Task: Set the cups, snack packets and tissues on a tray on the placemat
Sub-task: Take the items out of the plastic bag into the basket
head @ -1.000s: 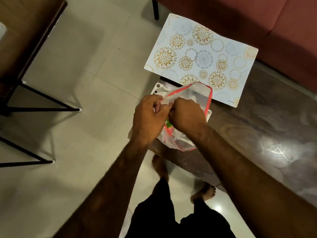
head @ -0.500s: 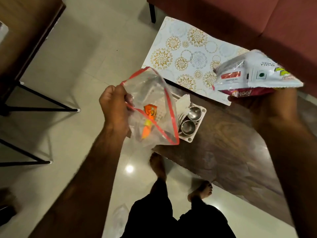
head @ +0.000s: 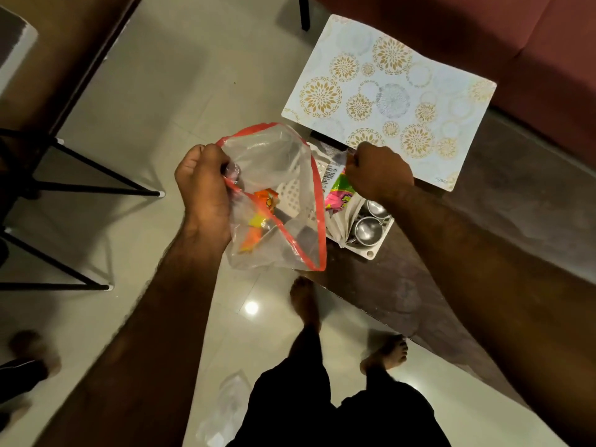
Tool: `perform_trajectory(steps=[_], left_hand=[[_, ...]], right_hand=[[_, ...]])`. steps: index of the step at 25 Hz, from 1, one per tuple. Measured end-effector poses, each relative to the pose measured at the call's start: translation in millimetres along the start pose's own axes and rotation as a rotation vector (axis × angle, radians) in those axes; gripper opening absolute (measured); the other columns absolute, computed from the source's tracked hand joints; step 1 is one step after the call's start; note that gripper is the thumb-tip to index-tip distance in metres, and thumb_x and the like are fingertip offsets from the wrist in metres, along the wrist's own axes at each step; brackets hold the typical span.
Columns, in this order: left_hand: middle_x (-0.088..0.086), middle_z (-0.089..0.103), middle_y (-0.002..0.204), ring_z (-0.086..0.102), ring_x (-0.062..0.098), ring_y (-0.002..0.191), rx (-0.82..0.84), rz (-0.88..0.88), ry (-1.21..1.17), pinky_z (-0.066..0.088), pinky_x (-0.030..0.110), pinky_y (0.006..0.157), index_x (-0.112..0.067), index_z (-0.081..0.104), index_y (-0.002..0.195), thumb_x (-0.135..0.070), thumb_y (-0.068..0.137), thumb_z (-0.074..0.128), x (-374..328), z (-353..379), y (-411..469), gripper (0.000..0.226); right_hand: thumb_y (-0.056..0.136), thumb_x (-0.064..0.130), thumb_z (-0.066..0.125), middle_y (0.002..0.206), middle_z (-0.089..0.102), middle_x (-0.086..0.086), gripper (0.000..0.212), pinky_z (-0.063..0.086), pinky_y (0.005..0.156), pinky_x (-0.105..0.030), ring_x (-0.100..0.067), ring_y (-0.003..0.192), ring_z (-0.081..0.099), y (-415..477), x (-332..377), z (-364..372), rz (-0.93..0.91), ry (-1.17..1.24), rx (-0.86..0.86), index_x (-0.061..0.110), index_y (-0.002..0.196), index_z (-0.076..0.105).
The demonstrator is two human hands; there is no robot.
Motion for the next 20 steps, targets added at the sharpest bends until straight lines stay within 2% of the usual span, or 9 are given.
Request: perform_trajectory(steps=[2, 4, 7, 9, 11, 14, 16, 18, 20], left_hand=[[-0.002, 0.047, 0.046, 0.042, 0.014, 0.042, 0.019, 0.01, 0.008, 0.037, 0.021, 0.044, -0.016, 0.046, 0.056, -0.007, 0.077, 0.051, 2.7, 0.8, -0.1, 0.023], [0.0, 0.047, 0.048, 0.042, 0.015, 0.043, 0.042, 0.013, 0.017, 0.038, 0.022, 0.045, -0.016, 0.046, 0.056, -0.008, 0.076, 0.052, 7.5, 2.6, 0.2, 0.023], [0.005, 0.047, 0.051, 0.041, 0.017, 0.046, 0.064, 0.001, 0.033, 0.038, 0.024, 0.047, -0.014, 0.045, 0.059, -0.005, 0.078, 0.052, 15.6, 3.2, 2.9, 0.022], [0.009, 0.046, 0.057, 0.041, 0.018, 0.049, 0.052, 0.0, 0.081, 0.039, 0.025, 0.049, -0.013, 0.044, 0.062, -0.006, 0.079, 0.053, 18.2, 2.5, 4.0, 0.021], [0.008, 0.048, 0.06, 0.045, 0.015, 0.051, 0.039, 0.03, 0.179, 0.042, 0.024, 0.049, -0.015, 0.045, 0.064, -0.011, 0.081, 0.055, 18.7, 3.6, 2.8, 0.021], [-0.008, 0.055, 0.05, 0.051, 0.004, 0.044, 0.071, 0.09, 0.302, 0.044, 0.018, 0.042, -0.013, 0.048, 0.068, -0.012, 0.086, 0.054, 16.5, 14.3, -6.1, 0.019], [-0.002, 0.06, 0.053, 0.054, 0.006, 0.044, 0.103, 0.121, 0.331, 0.044, 0.018, 0.043, -0.007, 0.05, 0.072, -0.012, 0.085, 0.054, 15.7, 23.4, -12.3, 0.014], [0.005, 0.06, 0.057, 0.055, 0.01, 0.048, 0.149, 0.144, 0.337, 0.046, 0.02, 0.046, -0.007, 0.049, 0.069, -0.012, 0.084, 0.053, 12.9, 31.0, -20.6, 0.016], [0.002, 0.055, 0.051, 0.052, 0.01, 0.046, 0.222, 0.143, 0.271, 0.046, 0.02, 0.046, -0.011, 0.046, 0.062, -0.008, 0.084, 0.05, 11.7, 39.3, -29.9, 0.023]], right_hand=[[0.102, 0.042, 0.046, 0.124, 0.069, -0.02, 0.043, 0.042, 0.08, -0.036, -0.042, 0.114, 0.066, 10.9, 14.9, 12.8, -0.013, -0.038, 0.054, 0.008, 0.123, 0.062], [0.099, 0.041, 0.052, 0.121, 0.071, -0.02, 0.043, 0.051, 0.087, -0.035, -0.04, 0.114, 0.069, 17.3, 20.3, 20.8, 0.001, 0.02, 0.121, 0.008, 0.122, 0.062], [0.091, 0.027, 0.056, 0.113, 0.076, -0.02, 0.035, 0.06, 0.095, -0.049, -0.038, 0.105, 0.074, 12.1, 10.7, 10.4, 0.06, 0.256, 0.114, 0.007, 0.118, 0.066], [0.087, 0.013, 0.054, 0.092, 0.079, -0.016, 0.025, 0.065, 0.082, -0.047, -0.038, 0.089, 0.079, -5.2, -0.4, -12.1, 0.121, 0.49, 0.04, 0.005, 0.105, 0.07], [0.085, 0.007, 0.053, 0.072, 0.075, -0.008, 0.019, 0.061, 0.062, -0.036, -0.035, 0.073, 0.078, -33.5, -4.0, -47.5, 0.141, 0.775, -0.036, 0.008, 0.088, 0.071], [0.078, 0.002, 0.055, 0.064, 0.074, -0.012, 0.02, 0.058, 0.052, -0.029, -0.027, 0.058, 0.074, -71.8, 22.2, -92.4, -0.091, 1.029, 0.043, 0.007, 0.074, 0.075], [0.081, -0.002, 0.056, 0.073, 0.078, -0.014, 0.023, 0.062, 0.057, -0.029, -0.026, 0.065, 0.079, -84.0, 52.6, -89.7, -0.182, 0.879, 0.249, 0.002, 0.082, 0.079], [0.089, -0.001, 0.056, 0.093, 0.08, -0.015, 0.025, 0.065, 0.072, -0.035, -0.029, 0.088, 0.079, -86.9, 81.3, -59.6, -0.221, 0.455, 0.396, 0.0, 0.099, 0.079], [0.099, 0.008, 0.054, 0.111, 0.075, -0.014, 0.023, 0.058, 0.083, -0.034, -0.032, 0.108, 0.071, -82.2, 95.9, -23.8, -0.233, 0.13, 0.504, 0.0, 0.11, 0.073]])
Point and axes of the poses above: each hand's wrist, its own y-axis towards the middle knuckle, its own z-axis out of the palm, x = y × z, the point moved 5 cm from there along y, towards the middle knuckle
